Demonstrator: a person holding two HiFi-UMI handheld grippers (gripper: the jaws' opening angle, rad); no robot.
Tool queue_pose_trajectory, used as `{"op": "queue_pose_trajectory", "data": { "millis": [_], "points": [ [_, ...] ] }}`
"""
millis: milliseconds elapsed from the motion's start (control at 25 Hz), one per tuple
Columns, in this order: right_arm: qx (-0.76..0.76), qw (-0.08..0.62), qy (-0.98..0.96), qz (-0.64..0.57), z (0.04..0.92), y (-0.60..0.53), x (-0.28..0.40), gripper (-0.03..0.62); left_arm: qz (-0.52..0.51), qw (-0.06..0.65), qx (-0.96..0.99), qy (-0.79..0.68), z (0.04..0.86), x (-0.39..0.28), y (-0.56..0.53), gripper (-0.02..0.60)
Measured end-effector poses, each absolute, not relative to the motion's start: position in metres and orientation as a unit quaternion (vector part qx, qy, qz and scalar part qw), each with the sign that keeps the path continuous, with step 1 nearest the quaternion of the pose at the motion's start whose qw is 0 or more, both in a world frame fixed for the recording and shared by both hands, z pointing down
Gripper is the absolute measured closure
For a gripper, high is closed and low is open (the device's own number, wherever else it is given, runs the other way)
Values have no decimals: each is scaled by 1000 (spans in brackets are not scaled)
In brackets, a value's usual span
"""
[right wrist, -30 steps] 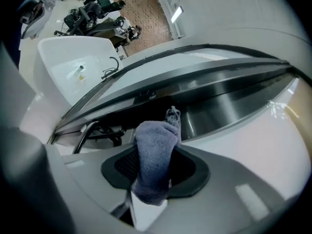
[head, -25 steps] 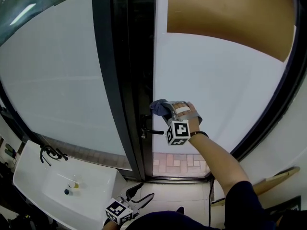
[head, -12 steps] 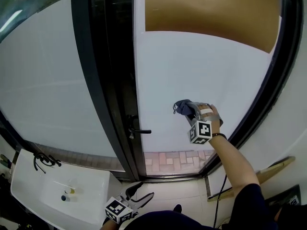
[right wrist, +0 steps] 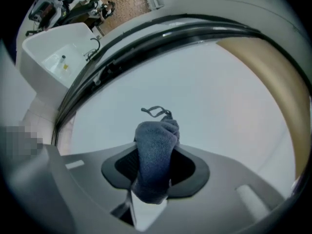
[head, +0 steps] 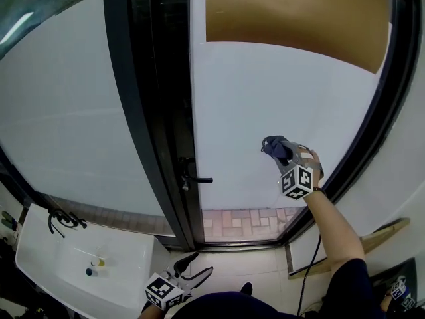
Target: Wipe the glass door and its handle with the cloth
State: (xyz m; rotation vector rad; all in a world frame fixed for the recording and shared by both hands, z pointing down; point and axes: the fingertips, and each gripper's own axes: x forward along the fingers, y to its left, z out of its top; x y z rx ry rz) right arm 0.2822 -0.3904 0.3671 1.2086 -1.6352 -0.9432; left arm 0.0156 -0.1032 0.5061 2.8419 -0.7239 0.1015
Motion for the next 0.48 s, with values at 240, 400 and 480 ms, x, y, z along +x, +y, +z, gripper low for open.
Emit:
{"op": "queue_pose_trajectory", "data": {
  "millis": [240,400,480],
  "points": [
    [401,377,-719,-424,355,-391,136,453,27,100,959,-265,501,4,-103,321],
    [358,377,-732,-441,366,-403,61,453,23,101,953,-283,500,-9,-102,321],
    [339,391,-727,-452,376,-411,37,453,21,107,950,-292,500,-14,-101,321]
  ]
}}
